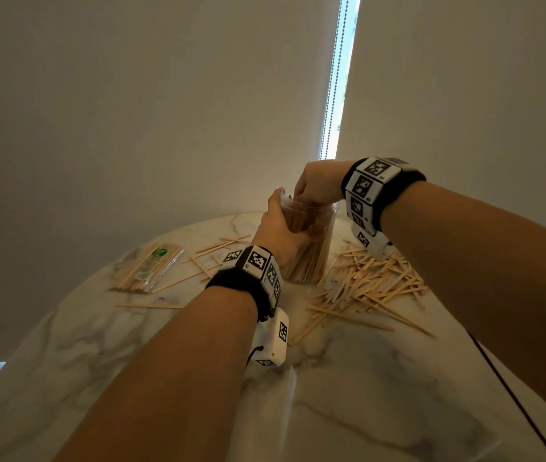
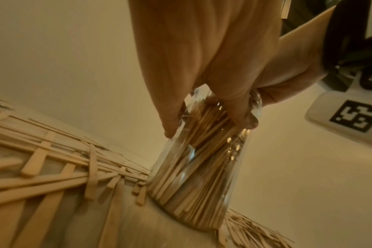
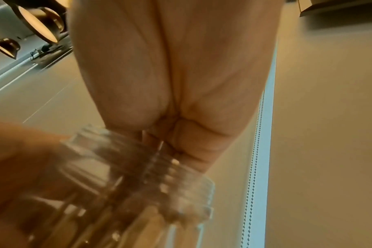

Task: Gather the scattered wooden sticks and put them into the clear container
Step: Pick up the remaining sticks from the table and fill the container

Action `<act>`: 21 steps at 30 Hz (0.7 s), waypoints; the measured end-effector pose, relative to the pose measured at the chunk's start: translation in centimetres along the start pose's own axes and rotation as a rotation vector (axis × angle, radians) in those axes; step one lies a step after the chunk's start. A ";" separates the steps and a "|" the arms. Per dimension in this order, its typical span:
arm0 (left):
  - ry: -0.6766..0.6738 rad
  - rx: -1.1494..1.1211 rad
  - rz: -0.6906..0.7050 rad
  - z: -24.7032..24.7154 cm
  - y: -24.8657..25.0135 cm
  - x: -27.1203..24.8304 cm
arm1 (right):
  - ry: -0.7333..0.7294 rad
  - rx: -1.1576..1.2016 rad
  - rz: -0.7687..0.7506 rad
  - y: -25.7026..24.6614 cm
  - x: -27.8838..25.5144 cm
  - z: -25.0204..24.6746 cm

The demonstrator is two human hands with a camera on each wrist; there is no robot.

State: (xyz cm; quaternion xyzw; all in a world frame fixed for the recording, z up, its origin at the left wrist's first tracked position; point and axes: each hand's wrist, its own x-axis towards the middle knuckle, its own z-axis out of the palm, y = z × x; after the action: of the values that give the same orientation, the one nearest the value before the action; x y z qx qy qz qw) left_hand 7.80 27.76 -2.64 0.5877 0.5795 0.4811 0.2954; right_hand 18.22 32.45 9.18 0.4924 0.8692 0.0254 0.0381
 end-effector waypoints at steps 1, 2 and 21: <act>-0.006 -0.006 -0.003 0.0 0.0 0.0 | 0.032 0.055 -0.010 0.1 -0.3 0.1; -0.010 -0.018 -0.004 0.0 -0.1 0.2 | 0.073 0.132 -0.020 0.3 -0.8 0.0; -0.161 0.952 -0.423 -8.0 -4.7 2.0 | -0.252 0.045 0.352 2.4 -9.0 10.5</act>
State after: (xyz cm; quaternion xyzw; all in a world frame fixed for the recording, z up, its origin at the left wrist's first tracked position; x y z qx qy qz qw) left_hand -1.59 28.72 -3.59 0.5620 0.8155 0.0477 0.1299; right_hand 25.81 26.06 -0.74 0.6366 0.7585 -0.0493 0.1303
